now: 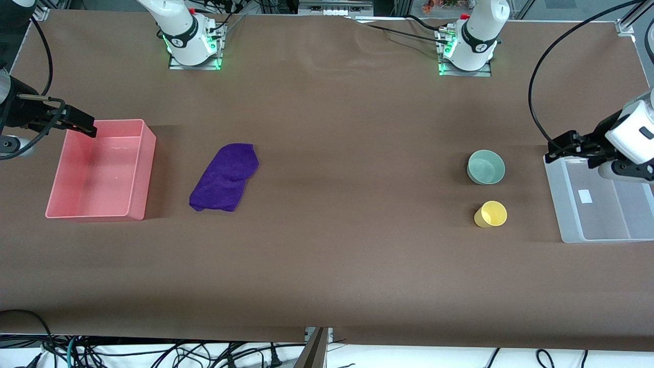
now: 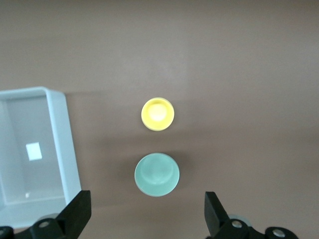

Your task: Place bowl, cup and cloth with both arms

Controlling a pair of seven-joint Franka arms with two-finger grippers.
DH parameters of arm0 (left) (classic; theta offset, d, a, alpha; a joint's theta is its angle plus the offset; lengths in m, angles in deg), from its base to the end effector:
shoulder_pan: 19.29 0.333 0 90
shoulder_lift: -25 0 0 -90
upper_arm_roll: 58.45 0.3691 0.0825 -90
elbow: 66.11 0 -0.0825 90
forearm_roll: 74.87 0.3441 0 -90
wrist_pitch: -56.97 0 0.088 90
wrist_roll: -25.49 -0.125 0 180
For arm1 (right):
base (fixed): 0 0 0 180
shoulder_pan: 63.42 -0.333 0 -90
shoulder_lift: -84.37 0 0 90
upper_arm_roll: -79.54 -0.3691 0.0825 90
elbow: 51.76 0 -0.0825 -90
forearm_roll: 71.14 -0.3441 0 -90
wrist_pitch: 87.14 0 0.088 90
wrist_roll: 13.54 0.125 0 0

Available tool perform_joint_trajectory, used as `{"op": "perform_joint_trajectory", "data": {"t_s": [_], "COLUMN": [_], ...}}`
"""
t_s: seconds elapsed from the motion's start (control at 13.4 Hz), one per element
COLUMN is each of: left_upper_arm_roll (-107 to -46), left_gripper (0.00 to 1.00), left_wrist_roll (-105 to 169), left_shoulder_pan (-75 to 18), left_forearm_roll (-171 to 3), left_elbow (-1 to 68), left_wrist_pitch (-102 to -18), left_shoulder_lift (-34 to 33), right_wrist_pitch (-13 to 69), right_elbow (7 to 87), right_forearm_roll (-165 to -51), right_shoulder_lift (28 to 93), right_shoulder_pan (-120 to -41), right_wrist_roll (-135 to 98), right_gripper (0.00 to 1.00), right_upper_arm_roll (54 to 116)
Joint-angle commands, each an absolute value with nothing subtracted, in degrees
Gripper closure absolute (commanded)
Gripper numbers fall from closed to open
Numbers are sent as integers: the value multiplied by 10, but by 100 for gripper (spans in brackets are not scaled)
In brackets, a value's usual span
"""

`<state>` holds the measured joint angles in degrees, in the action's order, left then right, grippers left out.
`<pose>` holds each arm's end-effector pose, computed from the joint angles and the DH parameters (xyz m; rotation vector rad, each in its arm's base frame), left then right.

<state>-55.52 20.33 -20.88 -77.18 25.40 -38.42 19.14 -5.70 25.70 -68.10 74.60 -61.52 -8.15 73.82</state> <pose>0.5552 0.0068 0.6016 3.1029 -0.0968 -0.0503 0.5580 0.0238 0.6490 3.0938 -0.0515 -0.1503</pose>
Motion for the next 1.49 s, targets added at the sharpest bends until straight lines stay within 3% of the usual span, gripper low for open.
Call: {"op": "perform_joint_trajectory", "data": {"t_s": [0.0, 0.97, 1.41], "left_upper_arm_roll": [-563, -568, -567], "left_gripper": [0, 0, 0], "left_wrist_roll": [217, 207, 150], "left_shoulder_pan": [-225, -219, -205], "left_forearm_roll": [-707, -710, -710], "left_elbow": [307, 294, 330], "left_wrist_pitch": [-388, -365, -353], "left_shoulder_lift": [239, 219, 211], "right_wrist_pitch": [-61, -61, -37], "right_elbow": [246, 247, 262], "right_forearm_roll": [-681, -682, -683], "right_shoulder_lift": [743, 738, 719], "right_shoulder_pan": [-615, -615, -617], "right_wrist_roll": [-92, -87, -80], "right_gripper": [0, 0, 0], "right_upper_arm_roll": [738, 738, 737]}}
